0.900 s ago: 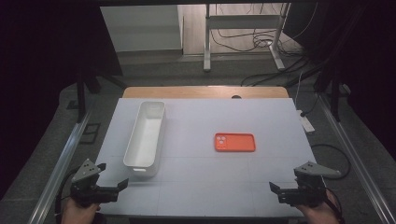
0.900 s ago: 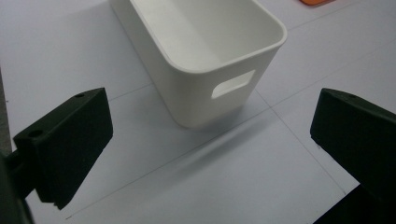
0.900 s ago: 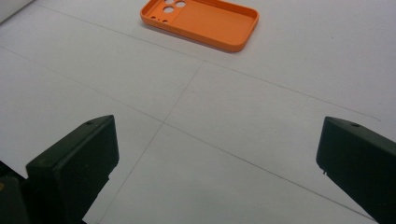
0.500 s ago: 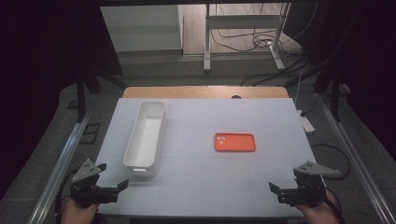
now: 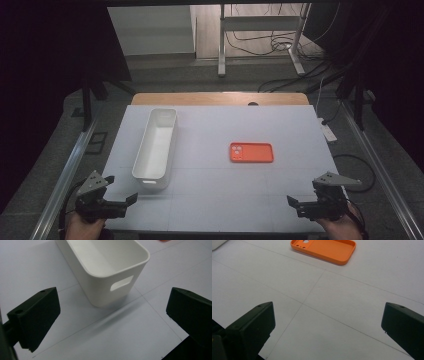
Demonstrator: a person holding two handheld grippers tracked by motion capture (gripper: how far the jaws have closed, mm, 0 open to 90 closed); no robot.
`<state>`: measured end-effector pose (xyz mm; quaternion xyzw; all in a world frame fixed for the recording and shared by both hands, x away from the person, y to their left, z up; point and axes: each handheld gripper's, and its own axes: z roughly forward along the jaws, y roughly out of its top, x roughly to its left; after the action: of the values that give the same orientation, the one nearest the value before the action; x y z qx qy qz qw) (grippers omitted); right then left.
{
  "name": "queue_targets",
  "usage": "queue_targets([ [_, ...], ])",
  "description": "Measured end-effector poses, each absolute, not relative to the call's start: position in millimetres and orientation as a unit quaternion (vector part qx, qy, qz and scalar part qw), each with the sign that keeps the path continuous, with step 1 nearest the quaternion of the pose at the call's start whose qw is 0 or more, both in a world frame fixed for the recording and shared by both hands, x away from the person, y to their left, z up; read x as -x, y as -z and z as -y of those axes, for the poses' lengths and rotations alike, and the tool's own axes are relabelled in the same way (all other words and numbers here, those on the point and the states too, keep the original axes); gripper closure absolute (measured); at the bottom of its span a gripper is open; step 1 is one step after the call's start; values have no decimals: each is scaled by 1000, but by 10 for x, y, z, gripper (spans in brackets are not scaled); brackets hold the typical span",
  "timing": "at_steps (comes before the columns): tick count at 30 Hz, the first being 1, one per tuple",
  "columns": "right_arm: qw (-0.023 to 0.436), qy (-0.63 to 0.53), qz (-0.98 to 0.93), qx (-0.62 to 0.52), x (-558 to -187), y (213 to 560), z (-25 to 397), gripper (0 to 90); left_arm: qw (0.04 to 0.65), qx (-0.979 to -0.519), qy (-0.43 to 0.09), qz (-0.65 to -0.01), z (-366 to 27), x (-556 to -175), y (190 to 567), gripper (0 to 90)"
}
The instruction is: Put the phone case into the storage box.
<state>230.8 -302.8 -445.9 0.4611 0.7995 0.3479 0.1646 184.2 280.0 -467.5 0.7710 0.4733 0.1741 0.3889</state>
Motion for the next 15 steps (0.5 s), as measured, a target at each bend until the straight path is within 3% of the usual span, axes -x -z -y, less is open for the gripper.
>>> queue_targets([
  [15,163,-345,-804,-456,-2387,4471,2951,0,392,-770,-172,-473,-2812,-1832,4677,0],
])
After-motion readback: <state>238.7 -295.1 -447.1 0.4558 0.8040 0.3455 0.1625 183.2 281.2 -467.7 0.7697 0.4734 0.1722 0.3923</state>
